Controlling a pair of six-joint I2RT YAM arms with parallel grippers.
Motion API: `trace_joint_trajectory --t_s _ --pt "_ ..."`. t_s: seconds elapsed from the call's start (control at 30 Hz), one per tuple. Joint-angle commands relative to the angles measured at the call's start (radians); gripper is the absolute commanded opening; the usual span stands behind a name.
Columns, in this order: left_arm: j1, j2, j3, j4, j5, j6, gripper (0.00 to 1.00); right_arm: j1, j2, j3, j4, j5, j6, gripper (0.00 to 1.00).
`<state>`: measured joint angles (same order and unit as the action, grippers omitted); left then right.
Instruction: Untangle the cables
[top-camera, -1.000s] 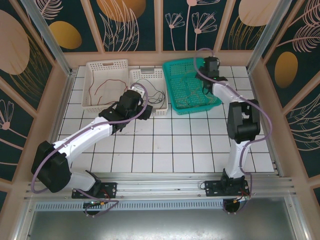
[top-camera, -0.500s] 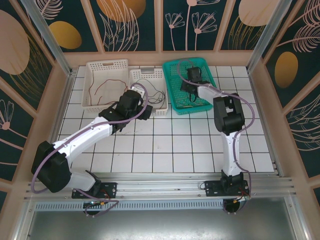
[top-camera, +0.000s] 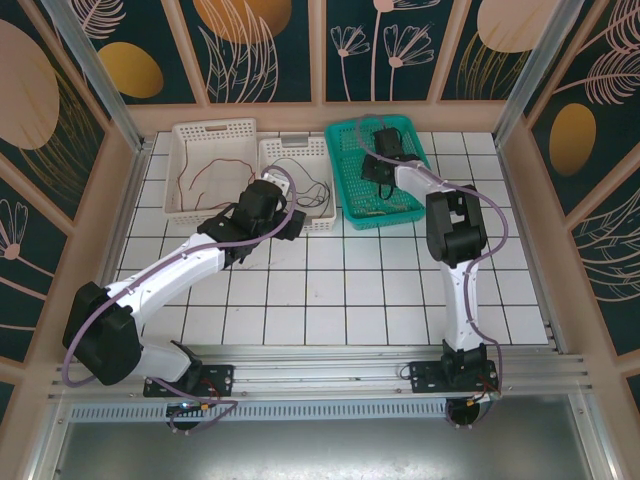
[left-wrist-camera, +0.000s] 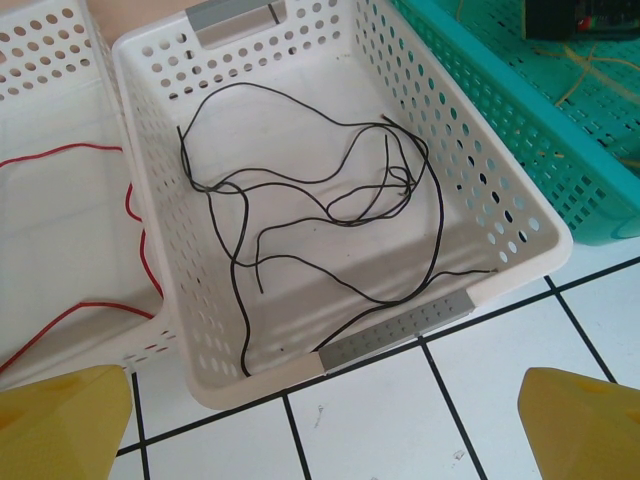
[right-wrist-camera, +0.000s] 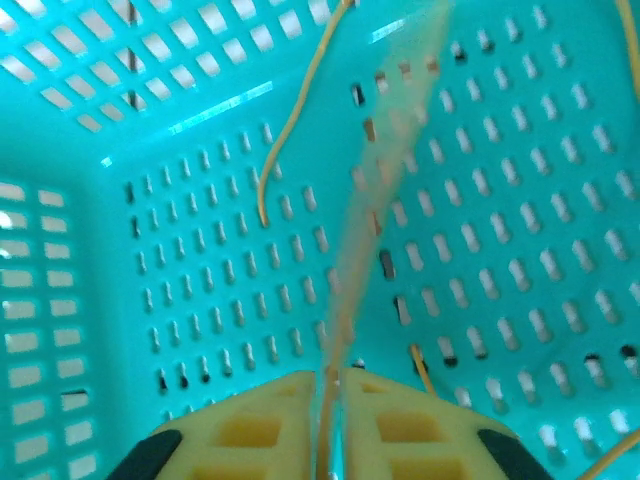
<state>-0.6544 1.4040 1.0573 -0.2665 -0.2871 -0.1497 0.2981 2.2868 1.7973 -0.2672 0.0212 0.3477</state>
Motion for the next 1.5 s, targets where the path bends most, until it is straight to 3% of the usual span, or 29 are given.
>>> trace_joint_trajectory --t_s 0.0,0.37,0.57,0.83,1.13,1.47 --pt "0.001 0.004 0.029 -0.02 0.012 -0.001 0.98 -0.007 -0.039 0.069 -0.08 0.026 -0.023 0.21" --pt "0.001 0.01 0.03 -0.022 0.016 -0.001 0.98 0.0 -0.142 0.076 -0.133 0.063 -0.044 0.5" --pt "0.0 0.013 0.032 -0.023 0.018 -0.001 0.98 0.049 -0.165 0.165 -0.231 0.258 -0.125 0.58" --pt "0.0 0.018 0.033 -0.028 0.019 -0.001 0.98 0.092 -0.151 0.251 -0.323 0.33 -0.164 0.61" --pt "-0.001 0.016 0.035 -0.03 0.02 -0.001 0.99 0.095 -0.26 0.216 -0.244 0.128 -0.145 0.63" --pt "0.0 0.019 0.037 -0.032 0.027 -0.002 0.98 0.115 -0.292 0.299 -0.287 0.043 -0.167 0.68"
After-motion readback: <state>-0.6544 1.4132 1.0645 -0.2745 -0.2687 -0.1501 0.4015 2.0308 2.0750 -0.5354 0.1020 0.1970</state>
